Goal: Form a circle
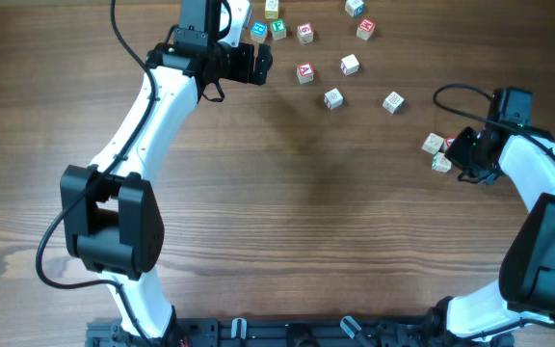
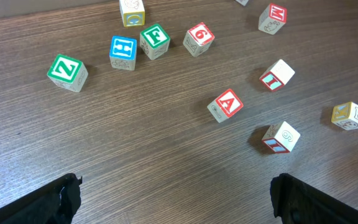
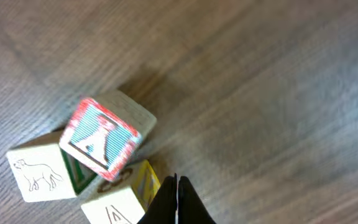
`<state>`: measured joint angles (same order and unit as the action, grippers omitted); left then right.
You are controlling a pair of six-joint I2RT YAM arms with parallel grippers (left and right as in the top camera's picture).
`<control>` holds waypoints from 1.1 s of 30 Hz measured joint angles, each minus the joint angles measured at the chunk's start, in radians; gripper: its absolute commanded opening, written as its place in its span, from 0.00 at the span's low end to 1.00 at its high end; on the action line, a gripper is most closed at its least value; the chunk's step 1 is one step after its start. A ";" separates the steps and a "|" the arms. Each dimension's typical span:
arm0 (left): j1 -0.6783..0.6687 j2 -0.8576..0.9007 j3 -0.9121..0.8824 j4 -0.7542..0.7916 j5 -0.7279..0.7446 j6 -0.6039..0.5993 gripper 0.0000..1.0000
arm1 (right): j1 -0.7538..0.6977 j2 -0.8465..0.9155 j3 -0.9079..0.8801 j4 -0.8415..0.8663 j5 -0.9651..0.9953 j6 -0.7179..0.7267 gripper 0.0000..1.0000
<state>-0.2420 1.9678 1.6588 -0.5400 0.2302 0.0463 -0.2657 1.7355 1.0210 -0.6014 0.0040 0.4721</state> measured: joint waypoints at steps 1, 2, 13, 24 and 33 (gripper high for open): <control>0.000 0.000 0.000 0.000 0.000 0.000 1.00 | 0.000 0.000 0.000 -0.009 0.000 0.018 0.04; 0.000 0.000 0.000 0.000 0.000 0.000 1.00 | 0.000 0.000 0.000 -0.016 0.000 0.028 0.04; 0.000 0.000 0.000 0.000 0.000 0.000 1.00 | 0.000 0.000 0.000 0.005 -0.016 0.093 0.04; 0.000 0.000 0.000 0.000 0.000 0.000 1.00 | 0.000 0.000 0.000 0.041 -0.042 0.093 0.04; 0.000 0.000 0.000 0.000 0.000 0.000 1.00 | 0.000 0.000 0.000 0.022 -0.068 0.093 0.04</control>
<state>-0.2420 1.9678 1.6588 -0.5400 0.2302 0.0463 -0.2657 1.7355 1.0210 -0.5797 -0.0635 0.5648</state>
